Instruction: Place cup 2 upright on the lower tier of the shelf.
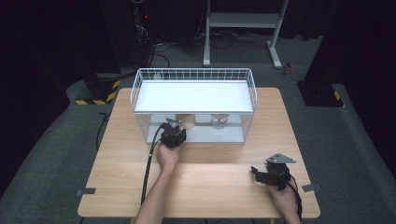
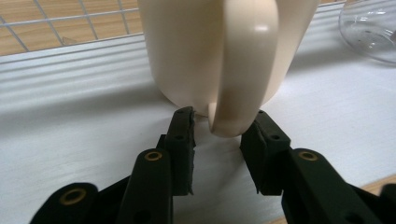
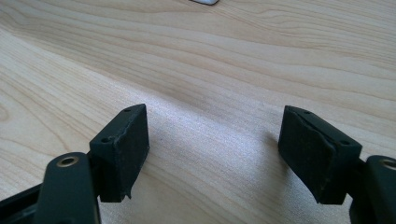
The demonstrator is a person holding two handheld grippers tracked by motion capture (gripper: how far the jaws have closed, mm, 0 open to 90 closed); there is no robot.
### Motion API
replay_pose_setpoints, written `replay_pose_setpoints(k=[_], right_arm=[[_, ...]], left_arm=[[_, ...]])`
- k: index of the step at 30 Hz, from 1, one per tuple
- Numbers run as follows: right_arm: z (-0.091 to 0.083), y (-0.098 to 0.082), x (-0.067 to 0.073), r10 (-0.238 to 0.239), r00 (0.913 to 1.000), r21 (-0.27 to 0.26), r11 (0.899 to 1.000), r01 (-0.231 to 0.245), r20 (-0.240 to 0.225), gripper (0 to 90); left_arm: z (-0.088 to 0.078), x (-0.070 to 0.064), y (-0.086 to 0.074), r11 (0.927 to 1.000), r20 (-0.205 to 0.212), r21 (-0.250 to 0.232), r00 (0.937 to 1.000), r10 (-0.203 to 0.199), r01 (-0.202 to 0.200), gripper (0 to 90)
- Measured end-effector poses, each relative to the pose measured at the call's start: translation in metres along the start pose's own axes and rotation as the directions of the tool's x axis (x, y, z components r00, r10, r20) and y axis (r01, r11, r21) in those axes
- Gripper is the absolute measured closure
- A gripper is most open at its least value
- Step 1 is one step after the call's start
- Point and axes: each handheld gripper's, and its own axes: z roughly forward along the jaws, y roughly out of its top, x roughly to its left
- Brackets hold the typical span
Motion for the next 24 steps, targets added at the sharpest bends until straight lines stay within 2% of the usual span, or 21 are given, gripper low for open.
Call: replay_pose_setpoints(k=[6, 9, 12, 15, 18, 20, 24], right_arm=[[0.0, 0.0, 0.0, 0.0, 1.0, 0.0, 1.0, 0.0, 0.0, 24.7], [0.0, 0.0, 0.0, 0.0, 1.0, 0.0, 1.0, 0.0, 0.001, 24.7], [0.0, 0.0, 0.0, 0.001, 1.0, 0.0, 1.0, -0.001, 0.001, 24.7], [0.0, 0.0, 0.0, 0.003, 1.0, 0.001, 1.0, -0.003, 0.001, 24.7], [0.0, 0.0, 0.0, 0.001, 1.0, 0.0, 1.0, -0.001, 0.001, 24.7], [0.0, 0.0, 0.0, 0.001, 1.0, 0.0, 1.0, -0.001, 0.001, 24.7], [0.0, 0.0, 0.0, -0.001, 1.0, 0.001, 1.0, 0.001, 0.001, 24.7]], left_arm=[[0.001, 0.003, 0.0, 0.9998, -0.015, -0.014, 0.9998, -0.014, 0.013, 66.5], [0.002, 0.003, 0.0, 0.9995, 0.011, -0.014, 0.9996, -0.028, 0.028, 65.0], [-0.001, 0.004, -0.001, 1.0, 0.015, -0.002, 0.9999, -0.007, 0.007, 55.9], [-0.003, 0.003, -0.002, 1.0, 0.031, 0.006, 0.9995, 0.001, -0.002, 49.7], [-0.01, 0.003, -0.001, 0.9996, 0.039, 0.008, 0.9989, 0.027, -0.028, 44.4], [-0.016, 0.003, -0.001, 0.9985, 0.05, 0.006, 0.9973, 0.054, -0.054, 43.8], [-0.021, 0.001, -0.002, 0.9986, 0.079, -0.005, 0.9955, 0.052, -0.052, 43.2]])
